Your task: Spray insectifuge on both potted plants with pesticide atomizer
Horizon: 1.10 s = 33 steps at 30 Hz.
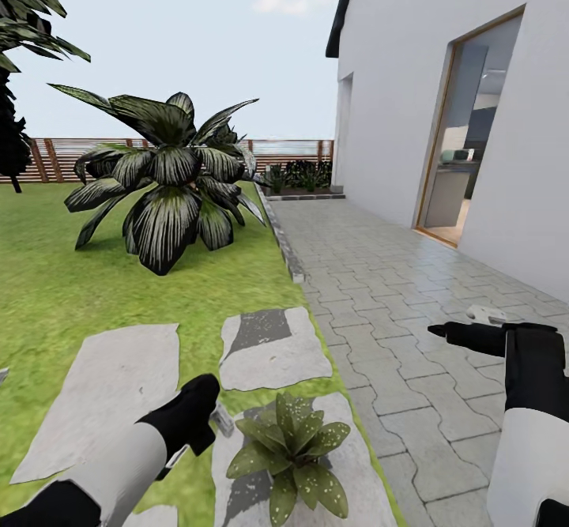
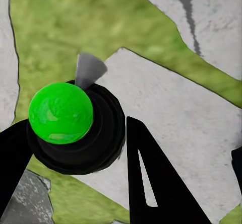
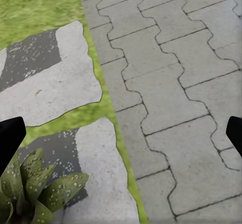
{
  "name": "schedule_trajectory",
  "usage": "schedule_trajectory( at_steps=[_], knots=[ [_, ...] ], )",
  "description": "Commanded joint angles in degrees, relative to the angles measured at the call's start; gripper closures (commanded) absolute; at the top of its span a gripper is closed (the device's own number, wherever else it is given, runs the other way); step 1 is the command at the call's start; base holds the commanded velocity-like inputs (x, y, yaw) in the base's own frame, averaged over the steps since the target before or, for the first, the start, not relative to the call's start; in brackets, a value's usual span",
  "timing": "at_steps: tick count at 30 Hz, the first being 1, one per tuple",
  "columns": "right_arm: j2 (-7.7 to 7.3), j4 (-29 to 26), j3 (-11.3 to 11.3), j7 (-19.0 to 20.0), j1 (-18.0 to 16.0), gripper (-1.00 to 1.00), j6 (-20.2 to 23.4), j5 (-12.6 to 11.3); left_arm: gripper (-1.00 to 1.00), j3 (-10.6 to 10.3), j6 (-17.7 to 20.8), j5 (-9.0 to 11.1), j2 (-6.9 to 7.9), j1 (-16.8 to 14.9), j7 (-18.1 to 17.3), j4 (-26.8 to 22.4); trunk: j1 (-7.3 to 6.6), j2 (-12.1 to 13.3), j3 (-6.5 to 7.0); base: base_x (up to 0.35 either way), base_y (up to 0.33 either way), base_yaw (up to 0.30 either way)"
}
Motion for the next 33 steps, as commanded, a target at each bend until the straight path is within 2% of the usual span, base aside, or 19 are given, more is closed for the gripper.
schedule_trajectory(
  at_steps=[1,16,28,33],
  knots=[
    [0.01,-0.1,-0.1,0.6,-0.1,-1.0,0.1,0.6,1.0,-0.2,0.1,-0.6,0.01,-0.1,-0.6,-0.1,-0.01,0.0,-0.06,0.0,0.0,0.0],
    [0.01,-0.1,-0.1,0.6,-0.1,-1.0,0.1,0.6,1.0,-0.3,0.1,-0.6,0.06,-1.9,-0.6,-0.1,-0.01,0.0,-0.06,0.0,0.0,0.0],
    [0.01,-0.1,-0.1,0.6,-0.1,-1.0,0.1,0.6,1.0,-0.3,0.0,-0.6,0.16,0.0,-0.6,-0.2,-0.01,0.0,-0.06,-0.004,-0.006,0.0],
    [0.01,-0.1,-0.1,0.6,-0.1,-1.0,0.1,0.6,1.0,-0.3,0.0,-0.6,0.16,0.5,-0.6,-0.2,-0.01,0.0,-0.06,-0.211,-0.121,0.0]
  ],
)
